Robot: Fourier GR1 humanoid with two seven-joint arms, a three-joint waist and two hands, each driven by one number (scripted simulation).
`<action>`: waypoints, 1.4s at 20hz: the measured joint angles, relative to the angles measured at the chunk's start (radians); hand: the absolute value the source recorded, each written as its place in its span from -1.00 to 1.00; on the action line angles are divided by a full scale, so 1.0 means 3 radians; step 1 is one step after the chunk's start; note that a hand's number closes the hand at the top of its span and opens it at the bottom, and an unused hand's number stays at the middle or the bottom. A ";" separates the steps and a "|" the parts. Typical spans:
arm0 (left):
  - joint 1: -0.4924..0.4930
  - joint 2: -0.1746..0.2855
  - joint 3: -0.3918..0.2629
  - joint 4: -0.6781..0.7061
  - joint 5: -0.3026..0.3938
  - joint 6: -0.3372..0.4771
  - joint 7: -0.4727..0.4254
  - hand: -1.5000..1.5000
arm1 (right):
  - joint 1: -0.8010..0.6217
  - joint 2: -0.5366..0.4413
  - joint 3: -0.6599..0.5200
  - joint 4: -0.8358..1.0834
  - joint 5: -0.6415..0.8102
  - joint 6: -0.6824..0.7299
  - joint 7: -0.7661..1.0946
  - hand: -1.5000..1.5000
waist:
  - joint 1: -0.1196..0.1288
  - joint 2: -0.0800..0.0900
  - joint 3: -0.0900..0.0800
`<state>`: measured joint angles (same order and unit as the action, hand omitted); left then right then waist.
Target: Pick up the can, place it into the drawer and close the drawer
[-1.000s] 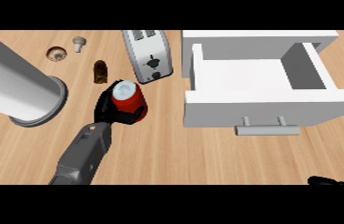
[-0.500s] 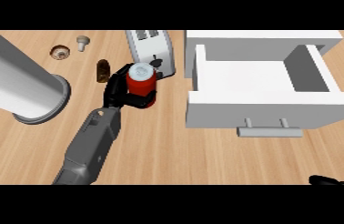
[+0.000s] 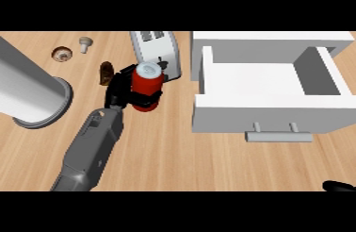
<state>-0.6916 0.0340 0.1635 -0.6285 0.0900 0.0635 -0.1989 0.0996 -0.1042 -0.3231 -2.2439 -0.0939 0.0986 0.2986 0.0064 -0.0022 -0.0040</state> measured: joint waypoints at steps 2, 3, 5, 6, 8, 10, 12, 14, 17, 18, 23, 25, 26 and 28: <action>0.0001 0.0011 -0.0023 -0.0041 0.0033 0.0049 0.0129 1.00 | -0.0023 0.0000 0.0024 0.0016 0.0025 -0.0008 0.0013 -1.00 | -0.0005 -0.0001 -0.0003; 0.0006 0.0019 -0.0043 -0.0064 0.0037 0.0073 0.0173 1.00 | -0.0044 0.0006 0.0030 0.0032 0.0039 -0.0018 0.0002 -1.00 | -0.0008 0.0000 -0.0003; 0.0019 0.0027 -0.0071 -0.0113 0.0037 0.0111 0.0273 1.00 | -0.0063 0.0003 0.0049 0.0035 0.0063 -0.0024 0.0009 -1.00 | -0.0011 -0.0003 -0.0006; 0.0029 0.0038 -0.0086 -0.0136 0.0044 0.0140 0.0312 1.00 | -0.0085 -0.0002 0.0056 0.0039 0.0066 -0.0026 0.0015 -1.00 | -0.0022 -0.0004 -0.0006; 0.0042 0.0054 -0.0106 -0.0182 0.0046 0.0184 0.0421 1.00 | -0.0118 0.0004 0.0071 0.0038 0.0072 -0.0041 0.0026 -1.00 | -0.0037 -0.0008 -0.0007; 0.0063 0.0077 -0.0124 -0.0229 0.0048 0.0241 0.0511 1.00 | -0.0130 0.0013 0.0109 0.0043 0.0078 -0.0033 0.0033 -1.00 | -0.0066 -0.0011 -0.0006; 0.0091 0.0097 -0.0141 -0.0284 0.0055 0.0289 0.0600 1.00 | -0.0153 0.0017 0.0134 0.0055 0.0088 -0.0034 0.0038 -1.00 | -0.0093 -0.0016 -0.0005; 0.0120 0.0113 -0.0143 -0.0342 0.0059 0.0351 0.0694 1.00 | -0.0170 0.0019 0.0148 0.0070 0.0083 -0.0030 0.0038 -1.00 | -0.0126 -0.0019 -0.0003; 0.0174 0.0135 -0.0164 -0.0440 0.0038 0.0433 0.0816 1.00 | -0.0208 0.0014 0.0165 0.0077 0.0073 -0.0025 0.0043 -1.00 | -0.0170 -0.0026 0.0000; 0.0196 0.0142 -0.0174 -0.0477 0.0029 0.0462 0.0859 1.00 | -0.0215 0.0011 0.0167 0.0080 0.0072 -0.0023 0.0045 -1.00 | -0.0185 -0.0029 0.0001; 0.0302 0.0186 -0.0245 -0.0672 -0.0036 0.0615 0.1081 1.00 | -0.0283 -0.0015 0.0201 0.0122 0.0064 0.0001 0.0062 -1.00 | -0.0260 -0.0038 0.0008; 0.0351 0.0197 -0.0279 -0.0763 -0.0080 0.0688 0.1164 1.00 | -0.0305 -0.0011 0.0220 0.0129 0.0055 0.0004 0.0069 -1.00 | -0.0289 -0.0040 0.0012; 0.0378 0.0200 -0.0296 -0.0814 -0.0106 0.0731 0.1216 1.00 | -0.0311 -0.0018 0.0226 0.0136 0.0054 0.0012 0.0075 -1.00 | -0.0308 -0.0043 0.0015; 0.0431 0.0198 -0.0342 -0.0926 -0.0158 0.0804 0.1309 1.00 | -0.0341 -0.0022 0.0242 0.0144 0.0054 0.0013 0.0084 -1.00 | -0.0340 -0.0044 0.0020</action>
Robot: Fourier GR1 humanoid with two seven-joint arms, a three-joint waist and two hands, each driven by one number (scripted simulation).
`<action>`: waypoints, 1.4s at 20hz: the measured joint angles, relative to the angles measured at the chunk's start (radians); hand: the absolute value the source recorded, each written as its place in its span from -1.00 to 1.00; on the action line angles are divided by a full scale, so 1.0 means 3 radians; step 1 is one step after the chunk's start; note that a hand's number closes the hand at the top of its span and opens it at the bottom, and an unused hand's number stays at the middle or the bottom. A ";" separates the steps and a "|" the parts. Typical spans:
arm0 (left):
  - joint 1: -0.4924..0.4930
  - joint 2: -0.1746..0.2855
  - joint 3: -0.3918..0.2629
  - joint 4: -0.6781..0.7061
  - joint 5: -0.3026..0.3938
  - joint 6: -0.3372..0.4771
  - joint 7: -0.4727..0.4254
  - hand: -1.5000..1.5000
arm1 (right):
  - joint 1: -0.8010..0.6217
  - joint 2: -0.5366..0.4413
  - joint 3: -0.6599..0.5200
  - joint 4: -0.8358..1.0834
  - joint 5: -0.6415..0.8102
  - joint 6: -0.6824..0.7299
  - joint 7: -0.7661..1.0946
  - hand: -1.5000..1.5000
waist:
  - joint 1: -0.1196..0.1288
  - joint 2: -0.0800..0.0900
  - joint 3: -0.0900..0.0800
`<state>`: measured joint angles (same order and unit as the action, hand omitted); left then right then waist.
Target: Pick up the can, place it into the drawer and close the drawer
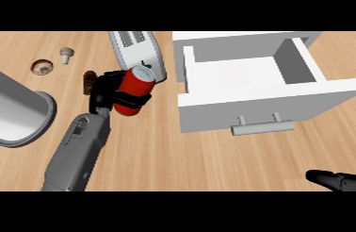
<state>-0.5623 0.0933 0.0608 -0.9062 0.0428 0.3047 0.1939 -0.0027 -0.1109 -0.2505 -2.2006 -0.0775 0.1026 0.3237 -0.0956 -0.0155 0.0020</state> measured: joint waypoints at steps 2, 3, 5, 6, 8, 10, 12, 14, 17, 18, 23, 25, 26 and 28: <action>-0.0139 -0.0075 -0.0101 -0.0119 -0.0053 0.0046 0.0083 1.00 | -0.0024 -0.0004 0.0013 0.0022 0.0002 0.0004 0.0003 -1.00 | -0.0057 0.0009 0.0002; -0.0370 -0.0126 -0.0166 -0.0183 -0.0087 0.0067 0.0100 1.00 | -0.0043 -0.0007 0.0013 0.0031 0.0002 0.0002 0.0002 -1.00 | -0.0096 0.0013 0.0004; -0.0840 -0.0197 -0.0277 -0.0240 -0.0159 0.0154 0.0176 1.00 | -0.0072 -0.0019 0.0008 0.0043 0.0005 -0.0002 0.0005 -1.00 | -0.0135 0.0030 0.0007; -0.1063 -0.0222 -0.0337 -0.0223 -0.0171 0.0231 0.0233 -1.00 | -0.0084 -0.0015 0.0015 0.0047 0.0015 -0.0011 0.0010 -1.00 | -0.0144 0.0043 0.0006; -0.1494 -0.0256 -0.0424 -0.0111 -0.0183 0.0392 0.0364 -1.00 | -0.0131 -0.0035 0.0002 0.0044 0.0035 -0.0034 0.0033 -1.00 | -0.0139 0.0065 0.0005; -0.1860 -0.0277 -0.0510 0.0063 -0.0149 0.0557 0.0435 -1.00 | -0.0141 -0.0046 -0.0011 0.0066 0.0057 -0.0042 0.0026 -1.00 | -0.0126 0.0085 0.0004; -0.2166 -0.0289 -0.0569 0.0262 -0.0096 0.0711 0.0450 -1.00 | -0.0189 -0.0065 -0.0035 0.0074 0.0046 -0.0056 0.0043 -1.00 | -0.0119 0.0103 0.0004; -0.2412 -0.0297 -0.0647 0.0463 -0.0004 0.0860 0.0448 -1.00 | -0.0213 -0.0089 -0.0062 0.0084 0.0029 -0.0052 0.0045 -1.00 | -0.0119 0.0114 0.0004; -0.2666 -0.0304 -0.0705 0.0729 0.0130 0.1012 0.0364 -1.00 | -0.0224 -0.0166 -0.0079 0.0013 0.0097 -0.0032 0.0031 -1.00 | -0.0112 0.0125 0.0003; -0.2741 -0.0306 -0.0728 0.0808 0.0183 0.1047 0.0342 -1.00 | -0.0259 -0.0196 -0.0060 0.0025 0.0142 -0.0026 0.0029 -1.00 | -0.0106 0.0131 0.0003; -0.2965 -0.0309 -0.0765 0.1110 0.0483 0.1142 0.0160 -1.00 | -0.0356 -0.0321 0.0047 0.0032 0.0354 0.0052 -0.0096 -1.00 | -0.0095 0.0150 0.0003; -0.3059 -0.0309 -0.0762 0.1199 0.0582 0.1171 0.0103 -1.00 | -0.0406 -0.0383 0.0127 0.0049 0.0508 0.0081 -0.0160 -1.00 | -0.0090 0.0159 0.0002; -0.3080 -0.0310 -0.0758 0.1231 0.0640 0.1170 0.0071 -1.00 | -0.0458 -0.0437 0.0154 0.0070 0.0590 0.0095 -0.0157 -1.00 | -0.0078 0.0161 0.0001; -0.3127 -0.0310 -0.0752 0.1291 0.0759 0.1168 0.0004 -1.00 | -0.0524 -0.0505 0.0236 0.0114 0.0763 0.0113 -0.0202 -1.00 | -0.0065 0.0163 0.0001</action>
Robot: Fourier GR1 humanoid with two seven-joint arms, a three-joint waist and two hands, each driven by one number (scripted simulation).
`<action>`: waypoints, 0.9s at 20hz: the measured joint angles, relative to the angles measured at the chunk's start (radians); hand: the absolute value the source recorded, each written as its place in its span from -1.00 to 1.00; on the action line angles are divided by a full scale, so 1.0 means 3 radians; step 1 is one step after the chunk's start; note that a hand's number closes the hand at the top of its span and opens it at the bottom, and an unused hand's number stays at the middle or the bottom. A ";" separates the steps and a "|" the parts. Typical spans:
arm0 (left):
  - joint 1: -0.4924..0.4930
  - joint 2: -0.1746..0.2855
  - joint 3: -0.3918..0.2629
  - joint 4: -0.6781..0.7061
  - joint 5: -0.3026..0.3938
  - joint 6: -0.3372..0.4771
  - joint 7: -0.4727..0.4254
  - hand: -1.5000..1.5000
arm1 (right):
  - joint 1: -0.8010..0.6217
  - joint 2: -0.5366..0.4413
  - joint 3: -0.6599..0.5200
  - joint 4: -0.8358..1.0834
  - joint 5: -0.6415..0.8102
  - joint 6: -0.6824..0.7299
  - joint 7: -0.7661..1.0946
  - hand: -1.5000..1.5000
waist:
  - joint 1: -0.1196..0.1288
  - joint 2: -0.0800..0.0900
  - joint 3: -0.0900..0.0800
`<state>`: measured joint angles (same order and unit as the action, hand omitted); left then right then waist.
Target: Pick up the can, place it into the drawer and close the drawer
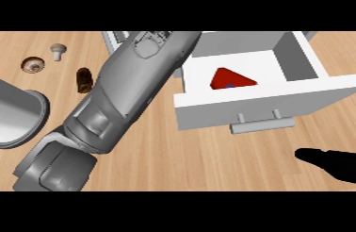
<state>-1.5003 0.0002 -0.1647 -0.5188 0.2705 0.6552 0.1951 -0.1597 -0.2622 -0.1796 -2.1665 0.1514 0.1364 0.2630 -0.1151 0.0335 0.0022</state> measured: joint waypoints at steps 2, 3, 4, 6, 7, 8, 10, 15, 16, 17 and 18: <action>-0.0025 -0.0001 0.0011 0.0054 0.0105 0.0006 -0.0079 -1.00 | -0.0052 -0.0053 0.0088 0.0092 0.0207 -0.0002 -0.0086 -1.00 | 0.0026 0.0003 0.0000; -0.0062 0.0000 0.0020 0.0088 0.0141 0.0025 -0.0109 -1.00 | -0.0076 -0.0080 0.0132 0.0149 0.0319 -0.0008 -0.0123 -1.00 | 0.0037 0.0005 0.0000; -0.0101 -0.0001 0.0024 0.0101 0.0184 0.0018 -0.0117 -1.00 | -0.0121 -0.0114 0.0177 0.0240 0.0439 -0.0017 -0.0175 -1.00 | 0.0063 0.0004 0.0000; -0.0127 0.0000 -0.0004 0.0134 0.0267 0.0037 -0.0178 -1.00 | -0.0220 -0.0148 0.0306 0.0391 0.0683 -0.0052 -0.0240 -1.00 | 0.0091 0.0001 0.0000; -0.0153 -0.0001 -0.0005 0.0164 0.0292 0.0038 -0.0200 -1.00 | -0.0248 -0.0151 0.0378 0.0449 0.0813 -0.0082 -0.0265 -1.00 | 0.0111 -0.0004 0.0000; -0.0160 -0.0001 -0.0005 0.0196 0.0314 0.0030 -0.0252 -1.00 | -0.0294 -0.0149 0.0445 0.0528 0.0930 -0.0116 -0.0300 -1.00 | 0.0125 -0.0003 0.0000; -0.0195 -0.0001 -0.0016 0.0249 0.0354 0.0027 -0.0298 -1.00 | -0.0393 -0.0172 0.0555 0.0720 0.1144 -0.0156 -0.0354 -1.00 | 0.0162 -0.0010 -0.0001; -0.0248 -0.0001 -0.0042 0.0378 0.0389 -0.0028 -0.0341 -1.00 | -0.0604 -0.0146 0.0819 0.1271 0.1658 -0.0343 -0.0510 -1.00 | 0.0260 -0.0034 -0.0002; -0.0253 -0.0001 -0.0041 0.0393 0.0388 -0.0030 -0.0363 -1.00 | -0.0652 -0.0145 0.0847 0.1415 0.1758 -0.0399 -0.0552 -1.00 | 0.0279 -0.0036 -0.0002; -0.0254 0.0001 -0.0031 0.0399 0.0386 -0.0049 -0.0369 -1.00 | -0.0697 -0.0147 0.0877 0.1543 0.1858 -0.0441 -0.0569 -1.00 | 0.0301 -0.0042 -0.0003; -0.0272 0.0011 -0.0022 0.0411 0.0383 -0.0069 -0.0358 -1.00 | -0.0719 -0.0157 0.0892 0.1682 0.1939 -0.0499 -0.0632 -1.00 | 0.0316 -0.0046 -0.0003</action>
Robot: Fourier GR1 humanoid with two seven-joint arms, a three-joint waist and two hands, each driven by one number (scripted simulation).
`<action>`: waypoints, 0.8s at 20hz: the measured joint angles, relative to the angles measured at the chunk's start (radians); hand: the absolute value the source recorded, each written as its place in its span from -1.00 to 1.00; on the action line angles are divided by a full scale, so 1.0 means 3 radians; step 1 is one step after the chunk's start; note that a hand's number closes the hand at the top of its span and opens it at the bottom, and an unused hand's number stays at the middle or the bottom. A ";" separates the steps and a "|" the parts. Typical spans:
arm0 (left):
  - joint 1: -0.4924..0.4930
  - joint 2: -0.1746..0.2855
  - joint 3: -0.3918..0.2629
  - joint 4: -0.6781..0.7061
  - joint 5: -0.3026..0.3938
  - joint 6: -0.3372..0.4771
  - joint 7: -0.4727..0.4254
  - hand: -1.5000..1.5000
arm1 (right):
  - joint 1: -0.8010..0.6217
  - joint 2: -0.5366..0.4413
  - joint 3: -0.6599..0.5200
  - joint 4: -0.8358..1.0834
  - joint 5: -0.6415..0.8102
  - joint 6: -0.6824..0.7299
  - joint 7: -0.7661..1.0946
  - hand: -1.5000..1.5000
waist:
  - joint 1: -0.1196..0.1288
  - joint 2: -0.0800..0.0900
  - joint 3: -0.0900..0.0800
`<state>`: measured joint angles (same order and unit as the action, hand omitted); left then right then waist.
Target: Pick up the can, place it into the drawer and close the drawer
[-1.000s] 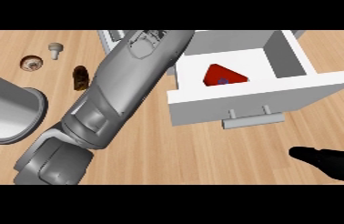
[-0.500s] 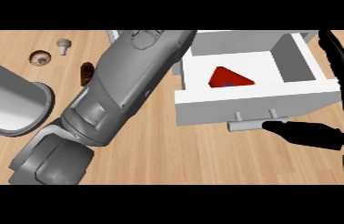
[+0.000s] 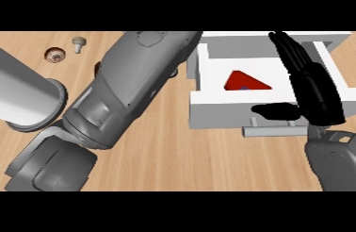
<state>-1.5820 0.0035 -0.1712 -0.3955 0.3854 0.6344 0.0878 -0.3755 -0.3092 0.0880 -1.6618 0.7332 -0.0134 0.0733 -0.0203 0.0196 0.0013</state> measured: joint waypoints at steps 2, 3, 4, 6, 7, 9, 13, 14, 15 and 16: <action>0.0030 -0.0004 0.0025 0.0003 0.0012 -0.0028 -0.0044 -1.00 | -0.0083 0.0037 0.0084 0.0253 0.0178 -0.0097 -0.0049 -1.00 | 0.0020 -0.0006 0.0000; 0.0033 0.0004 0.0042 0.0001 0.0015 -0.0053 -0.0050 -1.00 | -0.0133 0.0049 0.0115 0.0369 0.0264 -0.0142 -0.0066 -1.00 | 0.0030 -0.0010 0.0000; 0.0045 0.0022 0.0064 0.0001 0.0024 -0.0093 -0.0053 -1.00 | -0.0215 0.0071 0.0130 0.0502 0.0328 -0.0189 -0.0084 -1.00 | 0.0043 -0.0013 0.0000; 0.0019 0.0023 0.0093 0.0008 0.0021 -0.0085 -0.0041 -1.00 | -0.0325 0.0121 0.0132 0.0825 0.0427 -0.0353 -0.0205 -1.00 | 0.0061 -0.0014 -0.0001; 0.0015 0.0028 0.0097 0.0010 0.0010 -0.0080 -0.0035 -1.00 | -0.0373 0.0153 0.0142 0.0980 0.0483 -0.0440 -0.0258 -1.00 | 0.0070 -0.0016 0.0000; 0.0035 0.0079 0.0102 -0.0015 -0.0007 -0.0108 -0.0019 -1.00 | -0.0529 0.0214 0.0120 0.1309 0.0587 -0.0601 -0.0302 -1.00 | 0.0103 -0.0020 0.0000; 0.0070 0.0187 0.0112 -0.0071 -0.0045 -0.0155 0.0025 -1.00 | -0.0817 0.0356 0.0082 0.1916 0.0789 -0.0949 -0.0354 -1.00 | 0.0137 -0.0023 0.0000; 0.0115 0.0204 0.0112 -0.0090 -0.0051 -0.0177 0.0008 -1.00 | -0.0884 0.0385 0.0058 0.2077 0.0834 -0.1061 -0.0371 -1.00 | 0.0153 -0.0022 -0.0001; 0.0155 0.0235 0.0105 -0.0140 -0.0056 -0.0202 0.0040 -1.00 | -0.0954 0.0394 0.0023 0.2205 0.0862 -0.1139 -0.0378 -1.00 | 0.0168 -0.0028 -0.0001; 0.0168 0.0262 0.0114 -0.0155 -0.0057 -0.0220 0.0054 -1.00 | -0.1038 0.0410 -0.0004 0.2349 0.0903 -0.1234 -0.0387 -1.00 | 0.0173 -0.0027 -0.0001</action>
<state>-1.5317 0.0819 -0.1371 -0.4420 0.3684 0.5685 0.1042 -0.6868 -0.1862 0.0867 -0.9569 1.0042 -0.3837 -0.0429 0.0316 0.0116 0.0010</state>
